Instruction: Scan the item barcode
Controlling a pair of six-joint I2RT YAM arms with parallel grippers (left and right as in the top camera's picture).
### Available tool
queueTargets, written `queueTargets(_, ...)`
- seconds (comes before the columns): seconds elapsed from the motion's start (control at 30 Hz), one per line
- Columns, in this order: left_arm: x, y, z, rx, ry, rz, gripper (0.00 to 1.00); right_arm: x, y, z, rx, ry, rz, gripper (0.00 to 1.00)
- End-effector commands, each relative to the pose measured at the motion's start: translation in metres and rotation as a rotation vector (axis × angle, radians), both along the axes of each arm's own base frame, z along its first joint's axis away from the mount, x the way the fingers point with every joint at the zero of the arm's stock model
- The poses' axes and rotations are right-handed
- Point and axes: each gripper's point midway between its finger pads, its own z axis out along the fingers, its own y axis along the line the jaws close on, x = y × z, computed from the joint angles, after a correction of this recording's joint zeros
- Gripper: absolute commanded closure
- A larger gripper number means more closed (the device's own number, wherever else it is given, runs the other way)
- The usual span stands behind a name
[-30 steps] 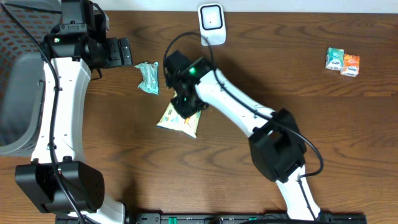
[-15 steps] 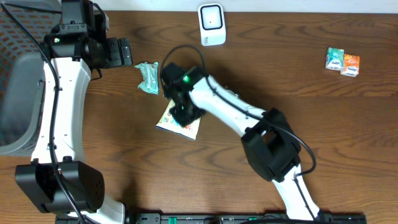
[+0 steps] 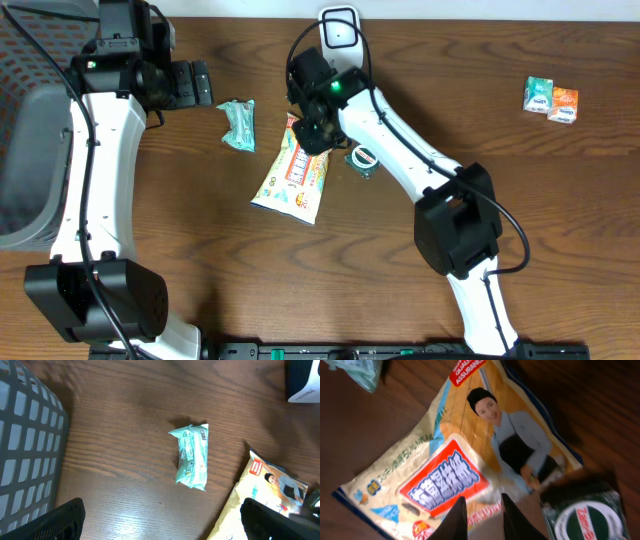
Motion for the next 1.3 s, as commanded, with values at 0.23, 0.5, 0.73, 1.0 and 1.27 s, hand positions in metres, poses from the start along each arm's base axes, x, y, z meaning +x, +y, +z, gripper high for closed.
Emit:
queueTargets(0.23,-0.002,-0.001,-0.001,0.008,0.008,-0.012,0.02,0.012,-0.032,-0.066,-0.129,-0.101,-0.075,0.86)
queueTargets(0.5,-0.002,-0.001,-0.001,0.008,0.008,-0.012,0.02,0.070,-0.063,-0.025,-0.222,-0.303,-0.149,0.81)
queueTargets(0.73,-0.002,-0.001,-0.001,0.008,0.008,-0.012,0.02,0.044,-0.014,0.018,0.024,-0.130,-0.029,0.84)
queueTargets(1.0,-0.002,-0.001,-0.001,0.008,0.008,-0.012,0.02,-0.048,0.024,-0.008,0.076,0.139,0.207,0.84)
queueTargets(1.27,-0.002,-0.001,-0.001,0.008,0.008,-0.012,0.02,-0.094,0.022,-0.067,-0.095,0.160,0.237,0.91)
